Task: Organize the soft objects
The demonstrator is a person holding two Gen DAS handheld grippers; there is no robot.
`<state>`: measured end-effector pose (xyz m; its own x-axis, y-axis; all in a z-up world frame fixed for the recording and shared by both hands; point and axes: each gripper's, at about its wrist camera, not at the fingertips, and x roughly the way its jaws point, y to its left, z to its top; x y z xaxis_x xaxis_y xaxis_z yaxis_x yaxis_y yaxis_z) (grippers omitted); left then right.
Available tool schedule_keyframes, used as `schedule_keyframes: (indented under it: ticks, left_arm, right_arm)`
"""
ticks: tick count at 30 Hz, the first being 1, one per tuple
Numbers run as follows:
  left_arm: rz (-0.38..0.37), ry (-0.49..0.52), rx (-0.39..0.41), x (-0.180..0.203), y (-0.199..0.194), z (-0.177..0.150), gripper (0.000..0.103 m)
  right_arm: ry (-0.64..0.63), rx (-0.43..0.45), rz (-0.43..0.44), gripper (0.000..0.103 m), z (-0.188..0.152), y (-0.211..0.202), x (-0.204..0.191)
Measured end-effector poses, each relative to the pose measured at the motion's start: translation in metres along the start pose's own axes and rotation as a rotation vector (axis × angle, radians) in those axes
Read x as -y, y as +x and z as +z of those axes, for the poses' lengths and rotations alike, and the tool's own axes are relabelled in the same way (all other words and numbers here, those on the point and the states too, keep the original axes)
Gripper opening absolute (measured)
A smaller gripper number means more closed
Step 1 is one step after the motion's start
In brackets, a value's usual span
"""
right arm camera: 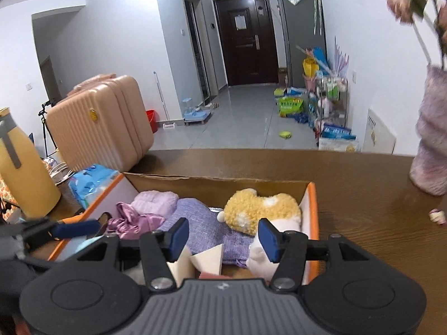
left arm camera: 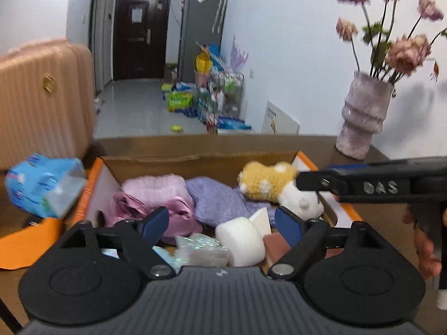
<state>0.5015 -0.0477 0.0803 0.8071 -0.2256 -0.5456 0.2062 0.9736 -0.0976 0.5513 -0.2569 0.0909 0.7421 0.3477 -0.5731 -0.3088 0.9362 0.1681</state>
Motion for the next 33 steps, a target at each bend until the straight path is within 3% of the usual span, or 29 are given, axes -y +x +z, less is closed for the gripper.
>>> schedule_keyframes:
  ticks: [7, 11, 16, 20, 27, 33]
  left_arm:
    - [0.057, 0.0, 0.113, -0.01, -0.085, 0.001, 0.089]
    - [0.09, 0.01, 0.183, -0.013, -0.135, -0.012, 0.096]
    - [0.107, 0.011, 0.255, -0.02, -0.191, -0.04, 0.1]
    - [0.117, 0.034, 0.329, -0.018, -0.238, -0.075, 0.103]
    - [0.106, 0.041, 0.388, -0.018, -0.302, -0.147, 0.103]
    - [0.129, 0.03, 0.359, -0.021, -0.345, -0.225, 0.103]
  right_arm:
    - [-0.04, 0.106, -0.039, 0.066, -0.006, -0.09, -0.021]
    - [-0.06, 0.188, -0.069, 0.085, -0.021, -0.139, -0.039]
    - [-0.082, 0.256, -0.086, 0.089, -0.053, -0.185, -0.062]
    - [-0.082, 0.305, -0.082, 0.09, -0.091, -0.218, -0.081]
    - [-0.117, 0.321, -0.059, 0.09, -0.167, -0.262, -0.124]
    - [-0.157, 0.361, -0.073, 0.09, -0.24, -0.296, -0.168]
